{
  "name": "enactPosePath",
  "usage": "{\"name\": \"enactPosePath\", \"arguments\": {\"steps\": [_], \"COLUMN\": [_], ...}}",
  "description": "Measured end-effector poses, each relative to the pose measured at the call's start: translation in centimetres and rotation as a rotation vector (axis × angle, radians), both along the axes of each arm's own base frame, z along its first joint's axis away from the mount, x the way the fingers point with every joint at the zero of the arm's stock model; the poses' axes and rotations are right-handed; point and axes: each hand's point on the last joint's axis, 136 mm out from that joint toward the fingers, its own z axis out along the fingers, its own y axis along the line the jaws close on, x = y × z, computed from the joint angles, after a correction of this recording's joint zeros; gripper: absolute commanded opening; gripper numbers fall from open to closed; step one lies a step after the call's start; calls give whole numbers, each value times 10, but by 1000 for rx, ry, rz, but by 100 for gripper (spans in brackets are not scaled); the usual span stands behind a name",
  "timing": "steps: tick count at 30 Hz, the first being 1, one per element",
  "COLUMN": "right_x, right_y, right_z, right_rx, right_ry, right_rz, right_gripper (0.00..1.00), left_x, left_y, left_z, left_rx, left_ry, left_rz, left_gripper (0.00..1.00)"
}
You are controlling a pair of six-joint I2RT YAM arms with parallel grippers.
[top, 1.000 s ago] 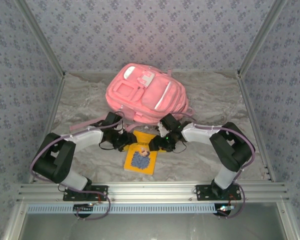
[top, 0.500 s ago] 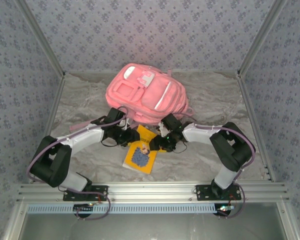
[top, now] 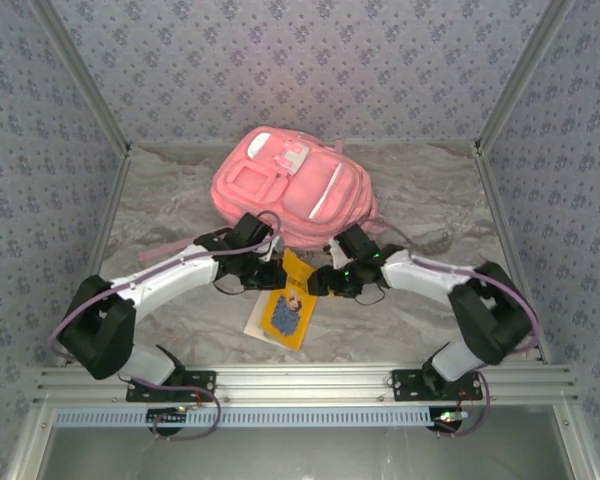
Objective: Pack the student bag
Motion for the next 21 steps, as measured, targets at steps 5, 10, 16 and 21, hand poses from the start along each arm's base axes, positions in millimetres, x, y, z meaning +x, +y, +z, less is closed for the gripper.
{"name": "enactPosePath", "arguments": {"steps": [5, 10, 16, 21], "right_x": [10, 10, -9, -32], "right_y": [-21, -44, -58, -54], "right_z": [74, 140, 157, 171], "right_rx": [55, 112, 116, 177], "right_ry": [-261, -537, -753, -859], "right_rz": [-32, -42, 65, 197], "right_gripper": [69, 74, 81, 83], "left_x": [-2, -11, -52, -69], "left_y": [1, -2, 0, 8], "left_z": [30, 87, 153, 166], "left_rx": [-20, -118, -266, -277], "left_ry": [-136, -392, -792, -993], "left_rz": [-86, -216, -431, -536], "left_gripper": [0, 0, 0, 0]}}
